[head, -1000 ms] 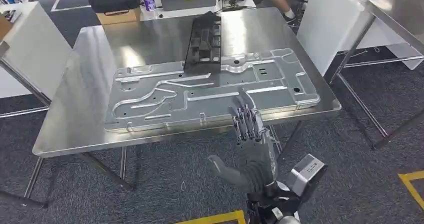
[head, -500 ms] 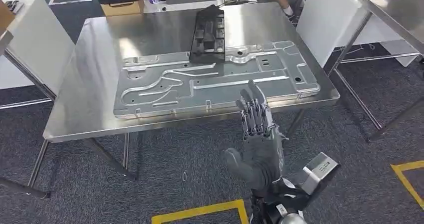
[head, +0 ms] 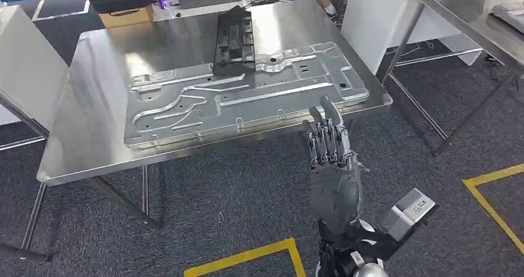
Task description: Take the parts from the cabinet and place them on the table.
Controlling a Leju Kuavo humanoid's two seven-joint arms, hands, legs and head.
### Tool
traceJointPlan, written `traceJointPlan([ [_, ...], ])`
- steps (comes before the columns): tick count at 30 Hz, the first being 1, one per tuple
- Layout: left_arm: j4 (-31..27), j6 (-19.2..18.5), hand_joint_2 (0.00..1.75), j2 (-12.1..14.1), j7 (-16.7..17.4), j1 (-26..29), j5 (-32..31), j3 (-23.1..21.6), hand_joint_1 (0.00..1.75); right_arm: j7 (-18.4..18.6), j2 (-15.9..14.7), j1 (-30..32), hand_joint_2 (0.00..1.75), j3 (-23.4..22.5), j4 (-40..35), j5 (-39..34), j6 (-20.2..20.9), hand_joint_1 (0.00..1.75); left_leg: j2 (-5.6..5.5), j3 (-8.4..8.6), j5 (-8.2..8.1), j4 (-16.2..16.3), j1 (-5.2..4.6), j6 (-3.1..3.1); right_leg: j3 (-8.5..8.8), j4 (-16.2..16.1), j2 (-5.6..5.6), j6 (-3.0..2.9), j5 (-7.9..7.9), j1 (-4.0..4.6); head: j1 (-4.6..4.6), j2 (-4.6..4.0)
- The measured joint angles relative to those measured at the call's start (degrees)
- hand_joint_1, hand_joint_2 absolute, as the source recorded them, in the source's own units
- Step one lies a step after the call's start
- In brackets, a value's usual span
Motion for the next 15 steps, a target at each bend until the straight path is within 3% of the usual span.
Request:
traceJointPlan([
  [1,0.0,0.0,0.0,0.0,0.0,0.0,0.0,0.0,0.0,0.0,0.0,0.0,0.0,-0.1,-0.1,0.0,-0.1,0.0,-1.11,-0.37,-0.9,1.1,0.1,-0.3,-0.11,0.0,0.22,-0.17,0.12,-0.11,-0.18,0.0],
  [5,0.0,0.0,0.0,0.0,0.0,0.0,0.0,0.0,0.0,0.0,0.0,0.0,0.0,-0.1,-0.1,0.0,-0.3,0.0,-1.72,-0.89,-1.75,2.2,0.32,-0.46,-0.19,0.0,0.35,-0.28,0.2,-0.18,-0.2,0.0],
  [6,0.0,0.2,0.0,0.0,0.0,0.8,0.9,0.0,0.0,-0.3,-0.2,1.1,0.0,-0.8,-0.1,-0.1,-1.6,0.0,-3.04,-6.38,-7.16,16.1,1.9,-1.89,-1.5,0.1,3.31,-0.25,1.27,-0.28,-0.25,0.0],
  [8,0.0,0.2,0.0,0.0,-0.2,1.0,1.0,0.0,0.0,-0.7,-0.4,1.9,0.0,-1.4,-0.2,-0.2,-2.3,0.0,-3.78,-1.62,-2.42,6.8,2.12,-1.76,-1.68,0.1,4.52,0.16,1.65,-0.34,-0.27,0.0],
  [9,0.0,0.2,0.0,0.0,-0.2,1.0,1.0,0.0,0.0,-0.9,-0.4,2.1,0.0,-1.7,-0.3,-0.3,-2.6,0.0,-5.49,1.16,-0.3,1.5,2.28,-1.57,-1.72,0.1,4.99,0.36,1.81,-0.37,-0.27,0.0],
  [10,0.0,0.2,0.0,0.0,-0.2,1.0,1.1,0.0,0.0,-1.2,-0.5,2.5,0.0,-2.1,-0.5,-0.3,-3.2,0.0,-7.52,2.47,-0.6,-1.4,2.17,-1.18,-1.99,0.2,5.4,0.68,2.04,-0.06,-0.27,0.0],
  [13,0.0,0.2,0.0,0.0,0.1,1.4,1.2,0.0,0.0,-1.9,-0.8,4.4,0.0,-3.4,-0.8,-0.7,-5.0,0.0,-6.64,1.88,-0.2,-1.1,1.73,-0.76,-2.64,0.1,6.45,1.71,2.77,-0.42,-0.18,0.0],
  [14,0.0,0.1,0.0,0.0,0.3,1.6,1.2,0.0,0.0,-2.3,-1.0,5.4,0.0,-4.1,-1.2,-0.9,-5.6,0.0,-6.17,1.82,0.28,-1.5,1.92,-0.16,-2.77,0.0,6.9,2.16,3.05,-0.24,-0.16,0.0],
  [15,0.1,0.1,0.0,0.0,0.4,1.6,1.2,0.0,0.0,-2.7,-1.4,6.3,0.0,-4.7,-1.4,-0.9,-6.0,0.0,-5.55,1.74,0.85,-1.8,2.22,0.44,-3.11,0.8,5.66,2.19,2.25,-0.57,-0.18,0.0],
])
